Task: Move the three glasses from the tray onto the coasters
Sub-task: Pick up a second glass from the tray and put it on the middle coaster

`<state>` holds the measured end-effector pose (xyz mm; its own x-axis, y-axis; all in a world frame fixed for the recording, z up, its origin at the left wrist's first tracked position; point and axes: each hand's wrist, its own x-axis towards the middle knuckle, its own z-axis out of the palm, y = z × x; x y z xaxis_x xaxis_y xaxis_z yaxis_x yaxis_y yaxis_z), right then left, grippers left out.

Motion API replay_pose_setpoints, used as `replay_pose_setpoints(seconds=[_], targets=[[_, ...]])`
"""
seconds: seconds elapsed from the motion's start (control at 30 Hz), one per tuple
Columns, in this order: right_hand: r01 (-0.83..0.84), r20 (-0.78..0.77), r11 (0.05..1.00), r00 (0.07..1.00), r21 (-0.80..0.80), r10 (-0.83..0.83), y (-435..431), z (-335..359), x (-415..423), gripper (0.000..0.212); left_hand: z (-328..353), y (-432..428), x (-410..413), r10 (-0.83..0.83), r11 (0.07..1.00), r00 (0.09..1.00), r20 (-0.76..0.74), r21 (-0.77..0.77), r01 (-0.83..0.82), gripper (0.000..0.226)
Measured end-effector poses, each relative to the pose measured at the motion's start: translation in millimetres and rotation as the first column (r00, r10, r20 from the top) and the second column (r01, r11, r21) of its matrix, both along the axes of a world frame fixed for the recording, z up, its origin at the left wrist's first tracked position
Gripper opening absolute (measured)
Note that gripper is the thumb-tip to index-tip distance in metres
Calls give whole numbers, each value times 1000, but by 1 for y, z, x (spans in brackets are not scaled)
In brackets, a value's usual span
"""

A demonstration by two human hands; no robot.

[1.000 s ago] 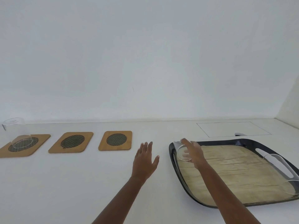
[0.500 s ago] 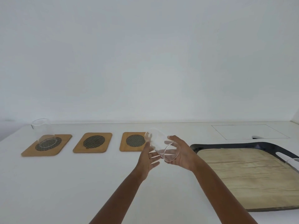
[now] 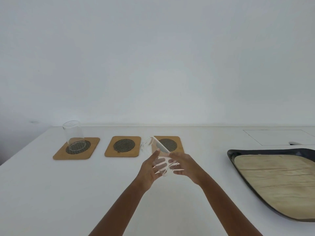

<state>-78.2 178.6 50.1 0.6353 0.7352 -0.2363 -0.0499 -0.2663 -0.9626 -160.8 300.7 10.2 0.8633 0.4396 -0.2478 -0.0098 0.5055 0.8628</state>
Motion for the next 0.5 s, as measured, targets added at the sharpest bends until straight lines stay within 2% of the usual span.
replay_pose_setpoints(seconds=[0.1, 0.17, 0.37, 0.5], targets=[[-11, 329, 991, 943, -137, 56, 8, 2, -5, 41, 4, 4, -5, -7, 991, 1000, -18, 135, 9, 40], [10, 448, 984, 891, -180, 73, 13, 4, -5, 49, 13, 0, -5, 5, 979, 1000, -13, 205, -2, 45], [65, 632, 982, 773, -175, 62, 60, 5, -28, 65, 19, 32, -10, 138, 898, 990, -38, 427, -109, 79], [99, 608, 989, 794, -111, -11, 85, 0, -30, 74, 20, 54, -12, 193, 809, 980, -57, 574, -126, 74]])
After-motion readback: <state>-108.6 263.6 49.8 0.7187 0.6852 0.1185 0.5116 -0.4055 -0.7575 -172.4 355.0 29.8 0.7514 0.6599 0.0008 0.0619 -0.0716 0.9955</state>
